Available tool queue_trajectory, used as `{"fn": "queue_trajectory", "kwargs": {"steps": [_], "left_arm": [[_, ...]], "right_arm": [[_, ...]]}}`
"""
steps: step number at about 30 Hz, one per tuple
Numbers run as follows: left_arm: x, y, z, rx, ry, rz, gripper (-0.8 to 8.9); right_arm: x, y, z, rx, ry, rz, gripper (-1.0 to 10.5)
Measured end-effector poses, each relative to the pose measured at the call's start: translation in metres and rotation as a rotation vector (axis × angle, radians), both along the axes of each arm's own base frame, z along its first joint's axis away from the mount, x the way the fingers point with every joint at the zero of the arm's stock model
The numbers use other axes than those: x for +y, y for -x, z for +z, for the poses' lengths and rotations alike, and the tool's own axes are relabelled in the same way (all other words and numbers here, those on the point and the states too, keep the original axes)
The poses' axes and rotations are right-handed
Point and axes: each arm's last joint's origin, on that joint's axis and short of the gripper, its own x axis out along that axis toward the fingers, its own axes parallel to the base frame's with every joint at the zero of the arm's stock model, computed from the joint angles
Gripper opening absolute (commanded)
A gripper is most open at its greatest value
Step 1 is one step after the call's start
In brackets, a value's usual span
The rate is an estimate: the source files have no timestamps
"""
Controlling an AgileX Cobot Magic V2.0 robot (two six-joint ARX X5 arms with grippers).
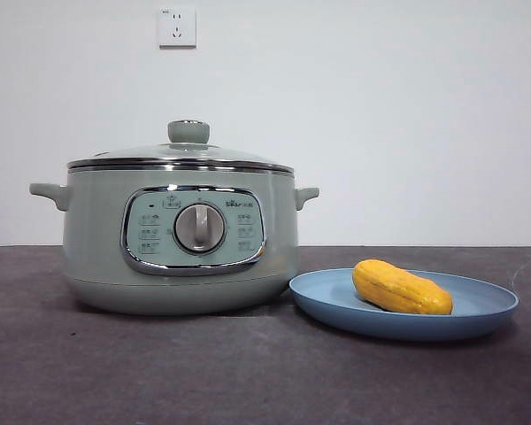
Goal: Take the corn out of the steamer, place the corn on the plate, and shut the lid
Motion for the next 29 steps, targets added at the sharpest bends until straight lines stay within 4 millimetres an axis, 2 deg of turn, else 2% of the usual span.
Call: {"fn": "queue_trajectory", "kwargs": {"steps": [5, 13, 29], "left_arm": [[0.000, 0.000, 0.000, 0.000, 0.000, 0.000, -0.03], [0.000, 0.000, 0.000, 0.000, 0.000, 0.000, -0.03], [0.000, 0.000, 0.000, 0.000, 0.000, 0.000, -0.03]], "right_arm": [[0.000, 0.002, -0.007, 0.003, 0.000, 0.000, 0.0], [0.000, 0.005, -0.023, 0.125, 0.007, -0.001, 0.0], [0.000, 0.005, -0.023, 0.149, -0.082, -0.017, 0.0]]}}
